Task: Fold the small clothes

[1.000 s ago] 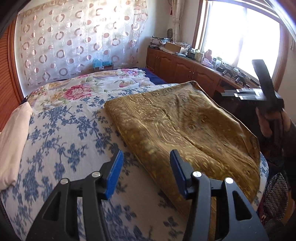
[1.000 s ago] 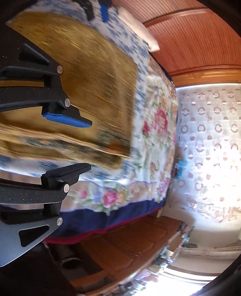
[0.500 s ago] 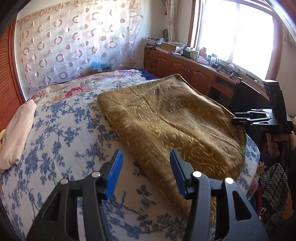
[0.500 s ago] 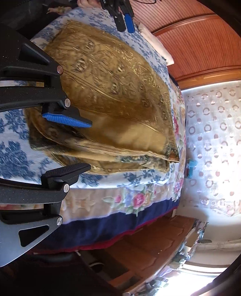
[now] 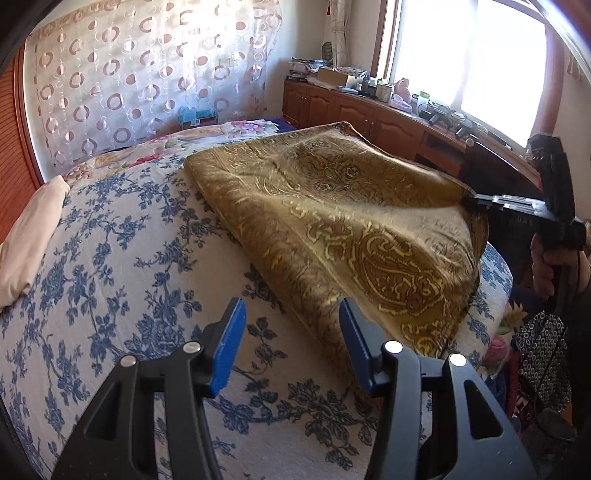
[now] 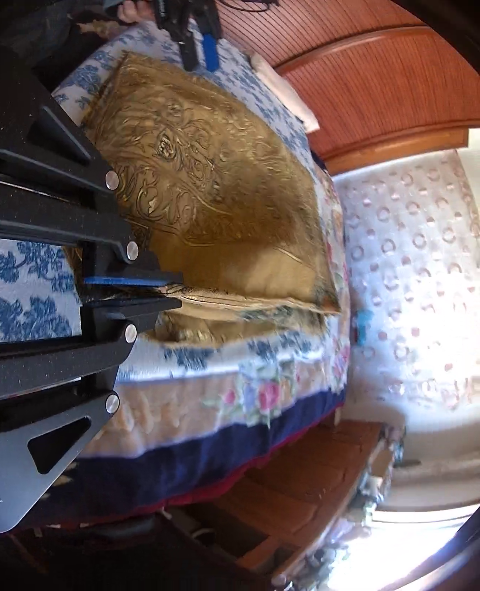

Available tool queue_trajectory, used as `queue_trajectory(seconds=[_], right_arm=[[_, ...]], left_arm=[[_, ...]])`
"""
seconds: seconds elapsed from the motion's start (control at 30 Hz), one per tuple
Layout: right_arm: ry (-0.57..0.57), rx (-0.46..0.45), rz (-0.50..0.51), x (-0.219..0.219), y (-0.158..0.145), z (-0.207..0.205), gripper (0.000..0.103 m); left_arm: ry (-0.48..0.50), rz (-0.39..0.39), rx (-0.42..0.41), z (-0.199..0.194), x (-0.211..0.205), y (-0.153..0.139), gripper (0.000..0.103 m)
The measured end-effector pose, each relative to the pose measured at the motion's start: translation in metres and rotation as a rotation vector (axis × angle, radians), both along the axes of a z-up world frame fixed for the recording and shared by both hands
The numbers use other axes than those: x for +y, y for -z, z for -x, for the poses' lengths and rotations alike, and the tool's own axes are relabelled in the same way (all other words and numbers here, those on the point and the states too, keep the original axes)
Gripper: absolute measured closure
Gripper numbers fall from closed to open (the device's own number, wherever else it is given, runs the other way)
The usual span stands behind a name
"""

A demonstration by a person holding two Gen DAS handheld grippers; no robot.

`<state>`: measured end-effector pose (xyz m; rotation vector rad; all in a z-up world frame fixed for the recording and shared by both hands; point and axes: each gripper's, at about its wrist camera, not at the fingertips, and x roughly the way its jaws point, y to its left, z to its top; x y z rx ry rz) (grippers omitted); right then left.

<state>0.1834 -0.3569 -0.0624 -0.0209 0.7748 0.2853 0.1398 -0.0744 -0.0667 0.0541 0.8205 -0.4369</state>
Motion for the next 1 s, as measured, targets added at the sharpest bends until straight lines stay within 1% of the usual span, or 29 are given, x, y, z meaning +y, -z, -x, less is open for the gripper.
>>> queue_trajectory(seconds=[0.07,0.13,0.27,0.4,0.47,0.5,0.53,0.57,0.6,0.63,0.8,1.0], right_arm=[[0.024,-0.022,-0.016,-0.007,-0.005,0.005,0.101],[0.028,-0.015,-0.033,-0.010,-0.005,0.005,0.101],[0.028,0.017,-0.027,-0.008,0.007,0.002,0.101],[0.032,0.019,-0.029,-0.007,0.012,0.003,0.101],[0.038,0.013,-0.028,-0.008,0.013,0.004,0.097],[0.043,0.013,-0.024,-0.007,0.014,0.004,0.091],[0.052,0.015,-0.009,-0.007,0.015,0.004,0.080],[0.058,0.016,0.001,-0.007,0.017,0.003,0.075],[0.062,0.017,0.007,-0.006,0.018,0.003,0.066],[0.062,0.020,0.009,-0.006,0.019,0.002,0.060],[0.070,0.047,0.014,-0.005,0.028,0.002,0.055],[0.071,0.056,0.016,-0.002,0.033,0.004,0.054]], left_arm=[[0.008,0.009,0.008,0.002,-0.002,0.002,0.051],[0.019,0.015,0.018,0.003,-0.005,0.005,0.051],[0.029,0.018,0.029,0.006,-0.009,0.010,0.051],[0.030,0.017,0.037,0.006,-0.012,0.013,0.051],[0.033,0.014,0.040,0.007,-0.013,0.014,0.051],[0.034,0.014,0.040,0.007,-0.013,0.014,0.051],[0.034,0.014,0.042,0.008,-0.014,0.015,0.051],[0.036,0.014,0.043,0.008,-0.014,0.016,0.051],[0.037,0.015,0.044,0.008,-0.015,0.016,0.051],[0.038,0.015,0.046,0.008,-0.015,0.017,0.051],[0.044,0.016,0.056,0.008,-0.017,0.019,0.051],[0.069,0.036,0.069,0.014,-0.020,0.021,0.051]])
